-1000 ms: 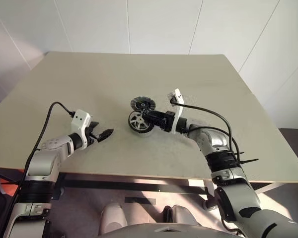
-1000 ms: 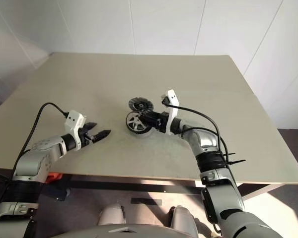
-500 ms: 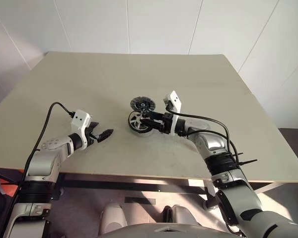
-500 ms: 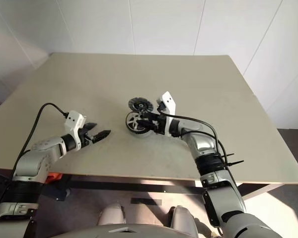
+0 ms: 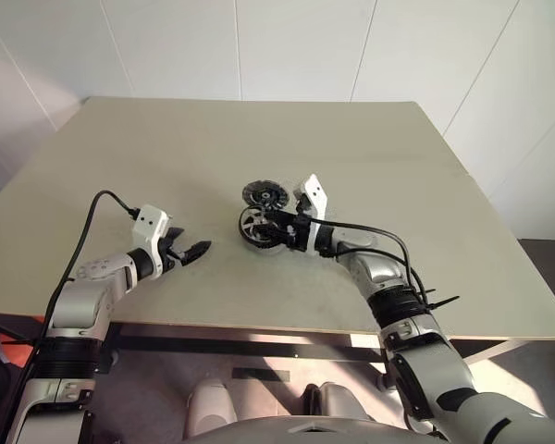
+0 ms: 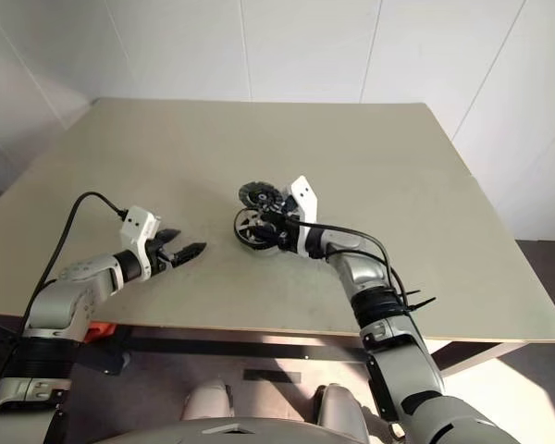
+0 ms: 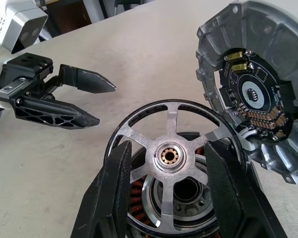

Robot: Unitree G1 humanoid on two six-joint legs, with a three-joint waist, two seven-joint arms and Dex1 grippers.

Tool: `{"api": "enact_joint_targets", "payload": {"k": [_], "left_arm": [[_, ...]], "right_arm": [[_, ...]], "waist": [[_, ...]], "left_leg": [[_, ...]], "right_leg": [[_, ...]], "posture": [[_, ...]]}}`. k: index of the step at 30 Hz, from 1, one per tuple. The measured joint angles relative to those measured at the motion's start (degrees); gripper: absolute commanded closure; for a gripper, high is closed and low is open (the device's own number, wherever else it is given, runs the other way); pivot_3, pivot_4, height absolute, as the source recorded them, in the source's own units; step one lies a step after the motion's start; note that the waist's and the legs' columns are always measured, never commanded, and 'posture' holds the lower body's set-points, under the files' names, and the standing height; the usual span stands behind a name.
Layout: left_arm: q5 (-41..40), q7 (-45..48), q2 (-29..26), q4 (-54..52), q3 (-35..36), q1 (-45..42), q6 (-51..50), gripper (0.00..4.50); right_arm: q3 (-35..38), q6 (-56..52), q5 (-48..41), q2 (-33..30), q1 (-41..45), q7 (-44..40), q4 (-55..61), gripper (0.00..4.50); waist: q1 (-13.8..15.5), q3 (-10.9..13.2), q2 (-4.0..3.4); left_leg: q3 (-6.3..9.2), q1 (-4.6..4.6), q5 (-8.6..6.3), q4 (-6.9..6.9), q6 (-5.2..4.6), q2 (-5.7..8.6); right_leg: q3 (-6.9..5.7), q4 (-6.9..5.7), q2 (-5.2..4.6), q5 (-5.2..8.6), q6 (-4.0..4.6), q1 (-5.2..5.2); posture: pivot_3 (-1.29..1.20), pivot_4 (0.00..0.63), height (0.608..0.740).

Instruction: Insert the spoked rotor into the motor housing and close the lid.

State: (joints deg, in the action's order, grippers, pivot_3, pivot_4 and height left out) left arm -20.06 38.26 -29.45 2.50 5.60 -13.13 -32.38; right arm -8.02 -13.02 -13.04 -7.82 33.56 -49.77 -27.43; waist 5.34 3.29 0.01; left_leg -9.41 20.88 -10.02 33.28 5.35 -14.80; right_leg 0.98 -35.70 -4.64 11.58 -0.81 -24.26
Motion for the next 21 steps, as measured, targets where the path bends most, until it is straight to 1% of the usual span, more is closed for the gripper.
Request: {"api": "enact_joint_targets", "payload": {"k": [2,5,9,10,21], "left_arm": [[0.0,0.0,0.0,0.0,0.0,0.0,0.0,0.00],[0.0,0.0,-0.1,0.0,0.0,0.0,0.0,0.00],[0.0,0.0,-0.1,0.0,0.1,0.0,0.0,0.00],[0.0,0.0,-0.1,0.0,0.1,0.0,0.0,0.00],[0.0,0.0,-0.1,0.0,0.1,0.0,0.0,0.00]], "right_arm": [[0.0,1.0,0.4,0.1,0.3,-0.1,-1.1,1.89],[0.0,1.9,0.7,0.2,0.6,-0.4,-1.9,2.51],[0.0,2.8,0.9,0.3,0.7,-0.6,-2.4,3.95],[0.0,3.1,1.0,0.4,0.7,-0.6,-2.4,4.20],[0.1,3.0,1.5,-0.3,0.7,-1.8,-2.0,4.24]], "waist": [[0.0,0.0,0.00],[0.0,0.0,0.00],[0.0,0.0,0.01],[0.0,0.0,0.02],[0.0,0.0,0.03]], "left_leg": [[0.00,0.00,0.00,0.00,0.00,0.00],[0.00,0.00,0.00,0.00,-0.01,0.00],[0.00,0.00,-0.01,0.00,-0.02,0.00],[0.00,-0.01,-0.01,0.00,-0.03,0.00],[0.01,-0.01,-0.02,0.00,-0.05,0.00]], "right_leg": [[0.00,0.00,0.00,0.00,0.00,0.00],[0.00,0.00,0.00,0.00,0.00,0.00],[0.00,0.00,0.00,0.00,0.00,0.00],[0.00,0.00,0.00,0.00,0.00,0.00],[0.00,0.00,0.00,0.00,0.01,0.02]], "posture": [[0.00,0.000,0.740],[0.00,0.000,0.740],[0.00,0.000,0.740],[0.00,0.000,0.740],[0.00,0.000,0.740]]}}
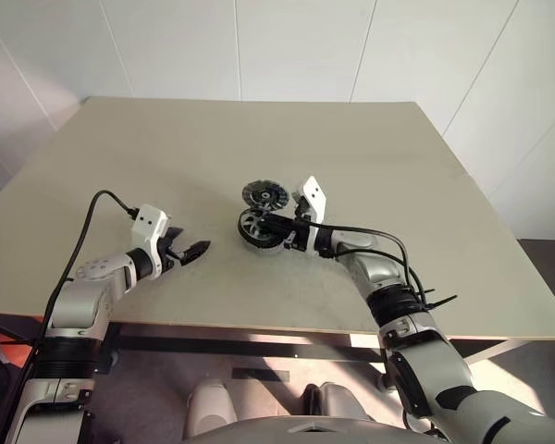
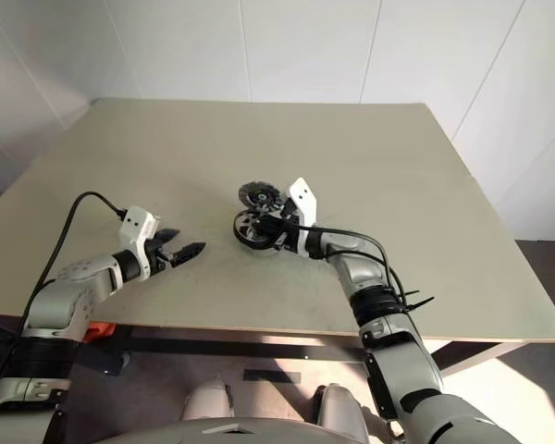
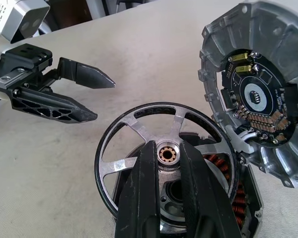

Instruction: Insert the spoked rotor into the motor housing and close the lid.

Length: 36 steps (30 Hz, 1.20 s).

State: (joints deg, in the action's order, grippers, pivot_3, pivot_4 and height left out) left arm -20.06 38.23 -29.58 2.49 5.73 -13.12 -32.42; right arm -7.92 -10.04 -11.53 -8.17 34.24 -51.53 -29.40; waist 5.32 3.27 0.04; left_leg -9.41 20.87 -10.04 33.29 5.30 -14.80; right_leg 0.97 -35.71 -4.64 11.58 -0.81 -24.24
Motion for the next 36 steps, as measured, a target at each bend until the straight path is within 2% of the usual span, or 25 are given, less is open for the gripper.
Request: {"api": "enact_joint_targets", "payload": {"k": [29,36], "left_arm": [[0.0,-0.3,0.4,0.0,-0.1,0.0,0.0,0.00],[0.1,-0.3,0.3,0.0,-0.1,0.1,0.0,0.00]], "right_arm": [[-0.8,2.2,2.0,-2.3,-0.3,-1.8,0.5,4.24],[-1.3,1.1,2.5,-1.9,0.0,-0.9,-1.1,1.74]], "waist": [[0.0,0.0,0.02],[0.0,0.0,0.03]], "left_leg": [[0.00,-0.01,-0.01,0.00,-0.03,0.00],[0.00,0.00,-0.02,0.00,-0.03,0.00]], "right_leg": [[0.00,0.01,0.00,0.00,0.00,0.00],[0.00,0.01,0.00,0.00,0.00,0.00]], "posture": [[0.00,0.000,0.740],[0.00,0.000,0.740]]}}
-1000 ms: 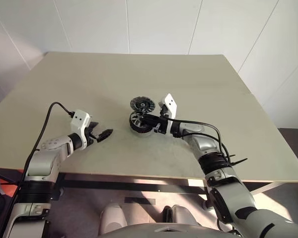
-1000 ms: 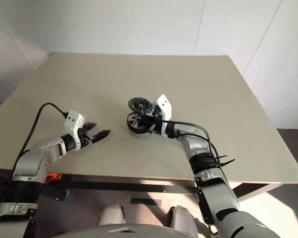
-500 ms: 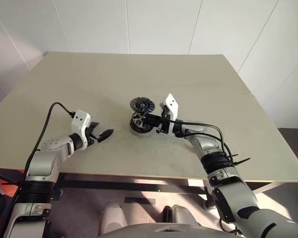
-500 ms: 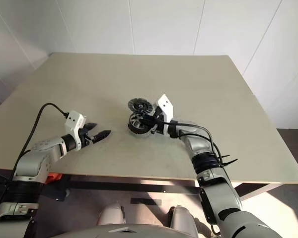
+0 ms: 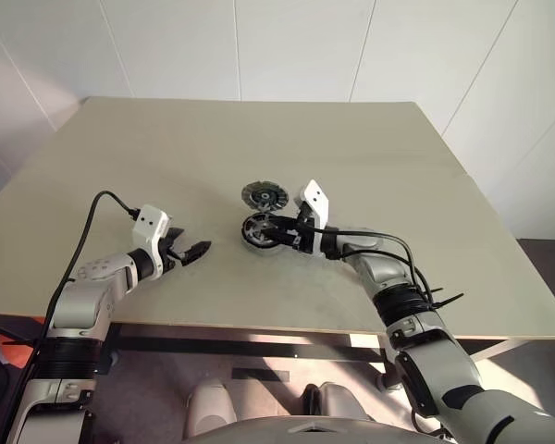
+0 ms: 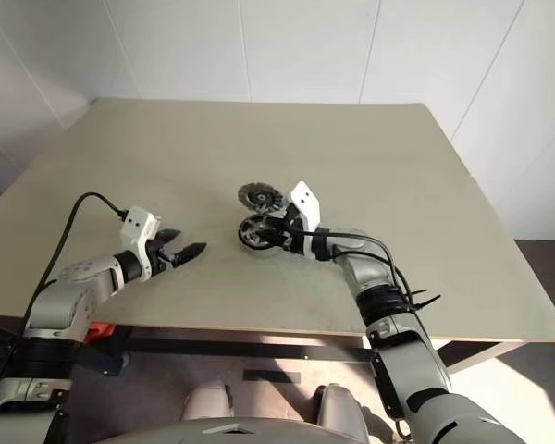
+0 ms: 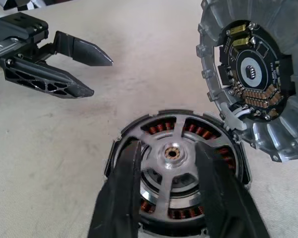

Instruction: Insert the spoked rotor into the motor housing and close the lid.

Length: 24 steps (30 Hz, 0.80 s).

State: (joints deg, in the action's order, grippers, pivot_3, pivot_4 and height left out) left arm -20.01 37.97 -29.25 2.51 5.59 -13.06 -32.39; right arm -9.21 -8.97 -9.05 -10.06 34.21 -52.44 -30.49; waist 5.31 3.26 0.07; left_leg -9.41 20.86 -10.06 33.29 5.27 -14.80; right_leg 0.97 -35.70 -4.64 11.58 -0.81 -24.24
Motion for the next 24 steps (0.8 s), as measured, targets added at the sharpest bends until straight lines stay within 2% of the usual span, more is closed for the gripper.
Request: {"api": "enact_joint_targets", "payload": {"k": [2,8,15,22,24], "left_arm": [[0.0,0.0,0.0,0.0,0.0,0.0,0.0,0.00],[0.0,0.0,0.0,0.0,0.0,0.0,0.0,0.00],[0.0,0.0,0.0,0.0,0.0,0.0,0.0,0.00],[0.0,0.0,0.0,0.0,0.0,0.0,0.0,0.00],[0.0,0.0,0.0,0.0,0.0,0.0,0.0,0.00]], "right_arm": [[0.0,0.5,0.2,0.3,0.0,1.3,-0.3,1.07],[0.1,1.3,-0.3,0.4,0.1,1.1,-0.3,1.07],[1.1,-2.6,-2.6,0.0,0.0,-1.0,2.8,1.07],[0.7,-3.8,-2.1,0.2,-0.9,-0.2,3.3,3.39],[0.6,-3.7,-1.6,0.4,-0.9,0.5,3.3,3.39]], "waist": [[0.0,0.0,0.00],[0.0,0.0,0.00],[0.0,0.0,0.00],[0.0,0.0,0.00],[0.0,0.0,0.00]], "left_leg": [[0.00,0.00,0.00,0.00,0.00,0.00],[0.00,0.00,0.00,0.00,0.00,0.00],[0.00,0.00,0.00,0.00,-0.01,0.00],[0.00,-0.01,0.00,0.00,-0.01,0.00],[0.00,0.00,0.00,0.00,-0.01,0.00]], "right_leg": [[0.00,0.00,0.00,0.00,0.00,0.00],[0.00,0.00,0.00,0.00,0.00,0.00],[0.00,0.00,0.00,0.00,0.00,0.00],[0.00,0.00,0.00,0.00,0.00,0.00],[0.00,0.00,0.00,0.00,0.00,0.00]], "posture": [[0.00,0.000,0.740],[0.00,0.000,0.740],[0.00,0.000,0.740],[0.00,0.000,0.740],[0.00,0.000,0.740]]}}
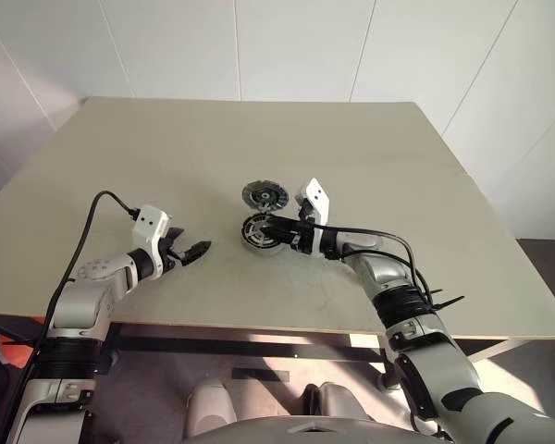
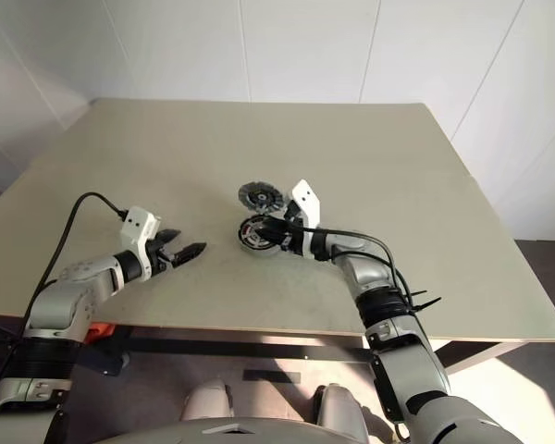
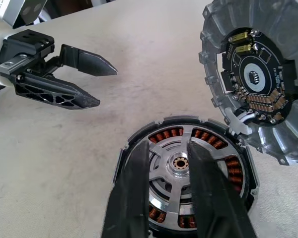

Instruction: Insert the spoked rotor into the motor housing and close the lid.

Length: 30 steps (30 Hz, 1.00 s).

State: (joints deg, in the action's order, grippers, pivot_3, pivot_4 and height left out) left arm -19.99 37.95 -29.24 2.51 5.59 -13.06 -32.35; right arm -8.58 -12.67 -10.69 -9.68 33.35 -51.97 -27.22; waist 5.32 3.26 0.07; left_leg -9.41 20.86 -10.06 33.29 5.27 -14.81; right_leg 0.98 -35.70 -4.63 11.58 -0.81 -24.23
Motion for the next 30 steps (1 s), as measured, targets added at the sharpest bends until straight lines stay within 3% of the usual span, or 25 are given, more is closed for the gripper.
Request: {"api": "enact_joint_targets", "payload": {"k": [14,19,25,30], "left_arm": [[0.0,-0.4,0.0,0.0,0.0,0.1,0.0,0.00],[0.0,-0.5,0.0,0.0,0.0,0.1,0.0,0.00],[0.0,-0.7,0.0,0.0,0.0,0.3,0.0,0.00],[0.0,-0.7,0.0,0.0,0.0,0.3,0.0,0.00]], "right_arm": [[-1.2,2.5,3.8,0.5,2.0,4.3,-5.0,3.39],[-1.4,4.0,5.1,0.8,3.1,6.8,-7.5,3.39],[-0.9,1.6,2.6,0.1,1.4,2.0,-4.5,3.39],[-1.7,-0.5,1.0,-4.1,1.0,-4.1,3.9,3.39]], "waist": [[0.0,0.0,0.00],[-0.2,-0.1,0.09],[-0.3,-0.1,0.09],[-0.1,0.0,0.08]], "left_leg": [[0.00,-0.01,0.00,0.00,0.01,0.01],[0.00,-0.49,0.00,-0.02,0.00,0.01],[0.00,-0.67,-0.01,-0.06,-0.01,0.01],[0.00,-0.52,-0.04,-0.12,-0.07,0.00]], "right_leg": [[0.00,0.00,0.00,0.00,0.00,0.00],[0.03,-0.01,0.00,0.01,0.00,0.40],[0.04,0.02,0.01,0.01,0.00,0.57],[0.02,0.13,0.04,0.00,0.01,0.46]], "posture": [[0.00,0.000,0.740],[0.00,0.000,0.740],[0.00,0.000,0.740],[0.00,0.000,0.740]]}}
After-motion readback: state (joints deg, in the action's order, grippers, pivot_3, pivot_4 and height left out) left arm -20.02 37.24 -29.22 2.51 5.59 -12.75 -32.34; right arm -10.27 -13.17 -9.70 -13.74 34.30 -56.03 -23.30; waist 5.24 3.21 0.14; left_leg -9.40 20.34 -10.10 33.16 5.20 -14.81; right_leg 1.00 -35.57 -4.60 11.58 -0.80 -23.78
